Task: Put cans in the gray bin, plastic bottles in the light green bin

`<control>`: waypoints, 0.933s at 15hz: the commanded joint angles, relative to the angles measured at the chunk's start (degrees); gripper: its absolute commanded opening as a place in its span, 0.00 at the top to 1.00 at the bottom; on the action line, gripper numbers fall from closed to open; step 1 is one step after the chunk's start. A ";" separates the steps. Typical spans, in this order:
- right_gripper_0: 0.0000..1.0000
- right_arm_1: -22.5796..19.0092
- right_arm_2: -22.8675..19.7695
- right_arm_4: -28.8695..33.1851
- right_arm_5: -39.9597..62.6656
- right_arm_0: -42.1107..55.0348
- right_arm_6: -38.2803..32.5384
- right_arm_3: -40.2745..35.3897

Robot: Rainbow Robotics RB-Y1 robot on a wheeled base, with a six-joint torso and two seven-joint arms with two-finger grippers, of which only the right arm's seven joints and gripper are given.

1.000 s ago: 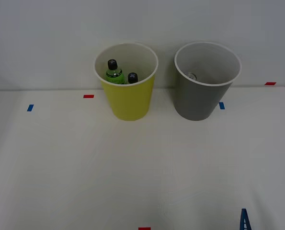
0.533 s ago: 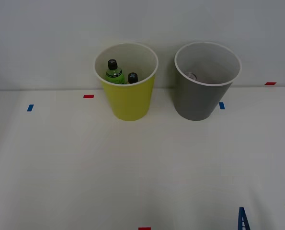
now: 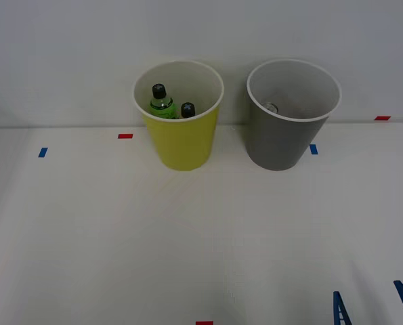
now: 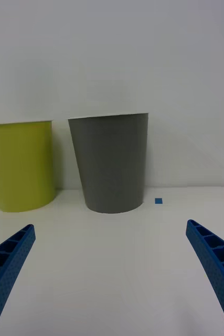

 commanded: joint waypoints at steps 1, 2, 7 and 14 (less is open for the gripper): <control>0.00 0.00 0.45 -0.49 -0.01 -0.01 0.16 -0.03; 0.00 0.00 0.45 -0.49 -0.01 0.07 0.34 -0.12; 0.00 0.00 0.54 -0.31 -0.10 -0.01 0.78 -0.03; 0.00 0.00 0.54 -0.31 -0.10 0.07 1.04 -0.03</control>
